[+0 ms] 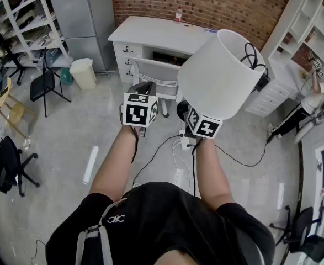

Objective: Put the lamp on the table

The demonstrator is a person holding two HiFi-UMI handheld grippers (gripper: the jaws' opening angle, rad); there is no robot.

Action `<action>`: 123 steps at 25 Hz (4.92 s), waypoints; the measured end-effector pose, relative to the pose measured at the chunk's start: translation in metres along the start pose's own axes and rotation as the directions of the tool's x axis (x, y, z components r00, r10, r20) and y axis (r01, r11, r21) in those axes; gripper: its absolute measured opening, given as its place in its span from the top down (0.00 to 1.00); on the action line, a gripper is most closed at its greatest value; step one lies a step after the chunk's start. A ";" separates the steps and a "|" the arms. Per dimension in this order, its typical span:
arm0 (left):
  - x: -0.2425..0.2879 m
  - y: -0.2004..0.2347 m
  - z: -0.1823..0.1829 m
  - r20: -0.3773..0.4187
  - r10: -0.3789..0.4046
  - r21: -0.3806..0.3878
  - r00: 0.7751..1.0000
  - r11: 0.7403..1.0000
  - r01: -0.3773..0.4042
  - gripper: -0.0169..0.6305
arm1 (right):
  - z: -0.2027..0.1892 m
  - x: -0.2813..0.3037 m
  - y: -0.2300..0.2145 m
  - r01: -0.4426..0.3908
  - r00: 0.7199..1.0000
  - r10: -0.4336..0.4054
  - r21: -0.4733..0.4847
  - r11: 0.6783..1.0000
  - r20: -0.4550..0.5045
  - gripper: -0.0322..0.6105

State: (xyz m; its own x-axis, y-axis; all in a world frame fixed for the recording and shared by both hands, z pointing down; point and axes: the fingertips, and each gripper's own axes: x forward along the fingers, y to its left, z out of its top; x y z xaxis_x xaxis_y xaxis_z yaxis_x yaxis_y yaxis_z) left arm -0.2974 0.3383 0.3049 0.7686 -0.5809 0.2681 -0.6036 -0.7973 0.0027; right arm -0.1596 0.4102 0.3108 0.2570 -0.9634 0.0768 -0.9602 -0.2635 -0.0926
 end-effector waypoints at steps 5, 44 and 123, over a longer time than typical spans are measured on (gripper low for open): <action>-0.002 0.008 -0.001 -0.001 0.000 -0.004 1.000 1.000 0.000 0.98 | -0.003 0.004 0.013 0.003 1.000 -0.004 -0.022 1.000 -0.021 0.82; 0.094 0.100 -0.020 -0.058 -0.060 0.040 0.997 0.997 0.062 0.98 | -0.013 0.112 0.016 0.059 0.998 -0.059 0.003 0.998 -0.009 0.82; 0.675 0.253 0.088 -0.209 -0.065 -0.099 0.976 0.994 0.045 0.98 | 0.013 0.730 -0.256 -0.011 0.999 0.011 -0.019 1.000 -0.036 0.82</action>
State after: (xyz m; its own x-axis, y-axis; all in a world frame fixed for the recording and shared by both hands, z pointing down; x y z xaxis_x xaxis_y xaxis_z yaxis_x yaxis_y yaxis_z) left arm 0.0868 -0.2701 0.4020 0.7448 -0.4810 0.4625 -0.5865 -0.8024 0.1100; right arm 0.2751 -0.2268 0.3776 0.2425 -0.9637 0.1120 -0.9650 -0.2515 -0.0743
